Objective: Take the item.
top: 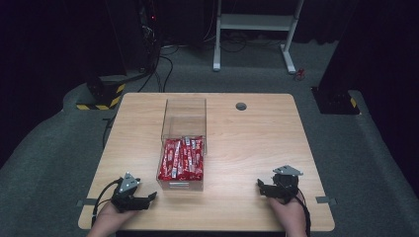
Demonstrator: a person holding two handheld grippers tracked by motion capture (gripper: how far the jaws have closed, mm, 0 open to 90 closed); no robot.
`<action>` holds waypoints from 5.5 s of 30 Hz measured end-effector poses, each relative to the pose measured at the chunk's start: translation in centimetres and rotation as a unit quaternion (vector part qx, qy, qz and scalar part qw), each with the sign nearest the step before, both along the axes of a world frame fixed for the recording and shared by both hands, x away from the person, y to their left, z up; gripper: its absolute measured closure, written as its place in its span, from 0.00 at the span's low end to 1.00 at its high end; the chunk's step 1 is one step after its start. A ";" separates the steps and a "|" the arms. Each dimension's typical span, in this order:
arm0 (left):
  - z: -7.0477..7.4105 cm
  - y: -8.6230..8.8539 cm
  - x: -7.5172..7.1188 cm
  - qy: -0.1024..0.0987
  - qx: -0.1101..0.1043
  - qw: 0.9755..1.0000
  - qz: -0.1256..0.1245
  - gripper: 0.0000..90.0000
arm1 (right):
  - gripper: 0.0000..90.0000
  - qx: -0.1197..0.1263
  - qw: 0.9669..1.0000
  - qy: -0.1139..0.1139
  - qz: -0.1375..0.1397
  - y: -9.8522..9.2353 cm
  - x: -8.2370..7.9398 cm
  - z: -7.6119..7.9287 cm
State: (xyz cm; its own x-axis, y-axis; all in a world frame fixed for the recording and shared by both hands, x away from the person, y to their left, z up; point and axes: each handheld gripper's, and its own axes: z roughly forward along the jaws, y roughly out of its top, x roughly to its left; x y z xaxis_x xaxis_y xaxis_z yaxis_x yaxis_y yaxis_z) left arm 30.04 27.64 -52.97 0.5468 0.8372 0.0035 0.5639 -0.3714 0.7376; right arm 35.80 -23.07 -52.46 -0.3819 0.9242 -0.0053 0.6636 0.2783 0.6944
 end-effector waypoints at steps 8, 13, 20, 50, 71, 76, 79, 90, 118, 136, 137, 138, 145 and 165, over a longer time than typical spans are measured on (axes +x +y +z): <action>0.0 0.0 0.0 0.000 0.000 1.000 0.000 0.17 | 0.09 0.000 1.000 0.000 0.000 0.0 0.0 0.0; 0.0 0.0 0.0 0.000 0.000 1.000 0.000 0.17 | 0.09 0.000 1.000 0.000 0.000 0.0 0.0 0.0; 0.0 0.0 0.0 0.000 0.000 1.000 0.000 0.17 | 0.09 -0.001 1.000 -0.001 0.002 0.0 0.0 0.0; 0.0 0.0 0.0 0.002 -0.001 1.000 0.008 0.16 | 0.13 0.013 0.999 -0.027 0.024 0.4 -0.7 0.9; -0.1 0.2 0.3 0.008 0.001 0.999 0.043 0.10 | 0.13 0.023 0.998 -0.031 0.042 2.4 -0.8 0.8; -0.1 0.3 0.4 0.010 0.003 0.999 0.051 0.07 | 0.13 0.021 0.998 -0.033 0.054 3.2 -0.9 0.7; -0.1 0.3 0.5 0.013 0.005 0.998 0.057 0.04 | 0.13 0.022 0.998 -0.030 0.055 3.5 -0.9 0.6; -0.1 0.3 0.6 0.017 0.007 0.998 0.059 0.01 | 0.14 0.035 0.997 -0.033 0.065 4.8 -1.0 0.8; -0.1 0.3 0.6 0.018 0.009 0.998 0.058 0.01 | 0.17 0.072 0.988 -0.092 0.100 9.5 0.7 5.1; -0.1 0.3 0.6 0.018 0.009 0.998 0.058 0.01 | 0.22 0.072 0.985 -0.105 0.120 11.3 1.3 7.2; -0.1 0.3 0.6 0.017 0.009 0.998 0.058 0.01 | 0.22 0.072 0.984 -0.108 0.122 11.4 1.3 7.4; -0.1 0.3 0.6 0.018 0.009 0.998 0.058 0.01 | 0.22 0.073 0.984 -0.111 0.121 11.6 1.4 7.6; -0.1 0.3 0.6 0.018 0.009 0.998 0.058 0.01 | 0.22 0.084 0.981 -0.125 0.125 12.3 1.7 8.3; -0.1 0.3 0.6 0.017 0.009 0.998 0.058 0.01 | 0.23 0.096 0.976 -0.126 0.153 13.1 0.9 8.2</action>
State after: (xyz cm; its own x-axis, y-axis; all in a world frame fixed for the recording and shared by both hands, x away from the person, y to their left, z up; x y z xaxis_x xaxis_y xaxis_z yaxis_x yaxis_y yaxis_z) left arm 30.60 27.90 -53.10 0.4459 0.8951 0.0028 0.6281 -0.3152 0.7114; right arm 36.69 -9.98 -44.22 -0.6483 0.7608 0.0280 0.3726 0.2850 0.8832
